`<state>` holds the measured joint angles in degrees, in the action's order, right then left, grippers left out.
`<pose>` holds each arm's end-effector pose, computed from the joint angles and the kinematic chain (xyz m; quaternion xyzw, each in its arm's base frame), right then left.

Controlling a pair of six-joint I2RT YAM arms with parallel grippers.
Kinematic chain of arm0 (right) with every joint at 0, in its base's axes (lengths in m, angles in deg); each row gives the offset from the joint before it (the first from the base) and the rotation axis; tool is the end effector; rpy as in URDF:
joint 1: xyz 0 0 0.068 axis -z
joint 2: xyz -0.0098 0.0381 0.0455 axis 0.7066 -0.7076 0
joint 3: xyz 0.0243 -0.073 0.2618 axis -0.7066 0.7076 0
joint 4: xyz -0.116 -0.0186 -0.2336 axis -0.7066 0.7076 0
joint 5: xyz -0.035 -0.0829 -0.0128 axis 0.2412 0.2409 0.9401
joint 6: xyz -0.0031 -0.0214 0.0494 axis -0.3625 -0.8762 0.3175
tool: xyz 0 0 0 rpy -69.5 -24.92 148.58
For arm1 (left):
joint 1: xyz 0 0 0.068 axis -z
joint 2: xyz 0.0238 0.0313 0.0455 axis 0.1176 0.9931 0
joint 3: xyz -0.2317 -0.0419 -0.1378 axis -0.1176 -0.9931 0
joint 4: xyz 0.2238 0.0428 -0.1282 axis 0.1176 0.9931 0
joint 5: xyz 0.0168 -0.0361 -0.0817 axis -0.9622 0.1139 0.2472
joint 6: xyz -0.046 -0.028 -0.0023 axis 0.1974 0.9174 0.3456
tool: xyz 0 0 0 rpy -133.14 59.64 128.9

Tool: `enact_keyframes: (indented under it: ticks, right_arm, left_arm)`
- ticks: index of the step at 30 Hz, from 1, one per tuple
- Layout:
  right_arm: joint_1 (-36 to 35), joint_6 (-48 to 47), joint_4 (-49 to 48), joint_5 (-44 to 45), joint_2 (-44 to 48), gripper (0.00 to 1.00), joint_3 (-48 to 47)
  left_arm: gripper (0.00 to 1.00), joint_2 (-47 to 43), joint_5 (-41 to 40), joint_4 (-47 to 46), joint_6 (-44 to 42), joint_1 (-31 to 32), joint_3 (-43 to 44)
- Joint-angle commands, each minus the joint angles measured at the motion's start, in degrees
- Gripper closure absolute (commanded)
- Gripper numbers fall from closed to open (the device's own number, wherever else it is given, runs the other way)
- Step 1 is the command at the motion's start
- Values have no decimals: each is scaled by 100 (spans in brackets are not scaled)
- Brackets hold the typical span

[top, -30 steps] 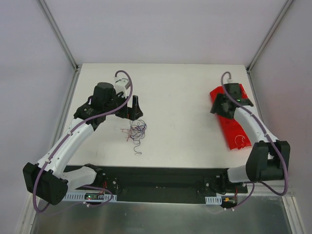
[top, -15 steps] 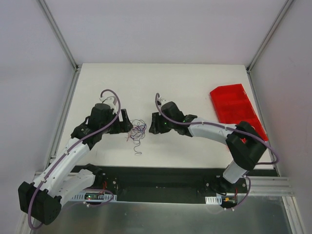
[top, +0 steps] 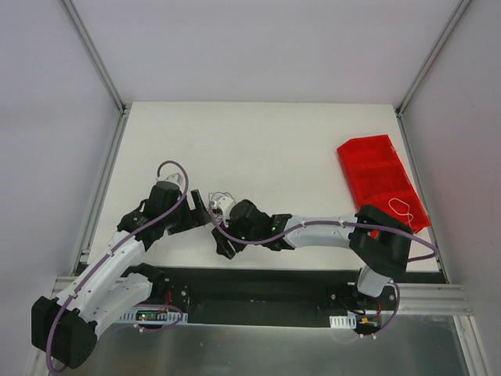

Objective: Untangle the cables

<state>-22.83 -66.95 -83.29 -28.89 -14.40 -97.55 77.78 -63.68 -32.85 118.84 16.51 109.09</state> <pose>0.1331 0.3382 0.1929 -0.4896 0.7306 0.3245 0.3482 0.1580 -0.0716 0.2372 -0.0863 0.9020 -0.2475 0.3431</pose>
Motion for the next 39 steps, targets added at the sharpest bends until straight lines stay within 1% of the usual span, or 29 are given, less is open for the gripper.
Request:
enact_keyframes:
  ticks: [1, 3, 6, 7, 8, 9, 10, 11, 12, 14, 17, 21, 24, 26, 29, 31, 33, 36, 39]
  right_arm:
    - [-199, -1111, 279, 719, -344, 35, -413]
    - [-287, -1253, 472, 1018, -520, 37, -563]
    - [-427, -1359, 429, 1106, -678, 40, -616]
    - [-472, -1385, 386, 1194, -713, 42, -625]
    - [-516, -1394, 385, 1273, -749, 46, -643]
    - [-551, -1385, 420, 1387, -775, 56, -678]
    - [-595, -1377, 420, 1527, -758, 63, -669]
    - [-639, -1368, 412, 1598, -679, 73, -634]
    - [-674, -1376, 333, 1703, -557, 79, -477]
    - [-736, -1315, 157, 1888, -241, 99, -179]
    - [-736, -1131, 16, 2055, 347, 100, 252]
    - [-736, -894, -116, 2143, 1042, 100, 666]
    - [-744, -867, -169, 2126, 1604, 100, 798]
    - [-736, -945, 137, 2310, 1991, 100, 729]
    - [-718, -1243, 1154, 3178, 2720, 100, 168]
    - [-692, -1586, 1657, 3687, 3318, 100, -175]
    - [-657, -1920, 2053, 4093, 3889, 100, -780]
    - [-569, -2395, 2502, 4490, 4470, 100, -1738]
    - [-577, -2712, 2679, 4526, 4761, 100, -2627]
  left_arm:
    - [13, 221, -60, 37, 328, -15, -95]
    - [11, 422, -69, 29, 442, -15, -78]
    - [10, 756, -42, 37, 600, -24, 10]
    - [10, 836, -42, 37, 662, -24, 10]
    - [10, 889, -60, 29, 767, -24, 19]
    - [11, 941, -51, -24, 811, -24, 10]
    - [12, 994, -34, -85, 812, -24, 19]
    - [13, 1073, 19, -147, 803, -24, 36]
    - [14, 1178, 80, -208, 777, -24, 62]
    - [14, 1450, 264, -322, 680, -15, 185]
    - [12, 1811, 607, -577, 548, -24, 344]
    - [11, 2355, 968, -1130, 495, -15, 458]
    - [11, 3145, 1240, -1202, 486, 2, 782]
    - [12, 3620, 1267, -1193, 486, -6, 967]
    - [13, 4043, 830, -1141, 486, -41, 1091]
    - [13, 4176, 740, -1123, 495, -155, 1074]
    - [13, 4264, 740, -1114, 460, -235, 1056]
    - [14, 4299, 696, -1123, 399, -270, 1056]
    - [14, 4291, 661, -1132, 390, -331, 1003]
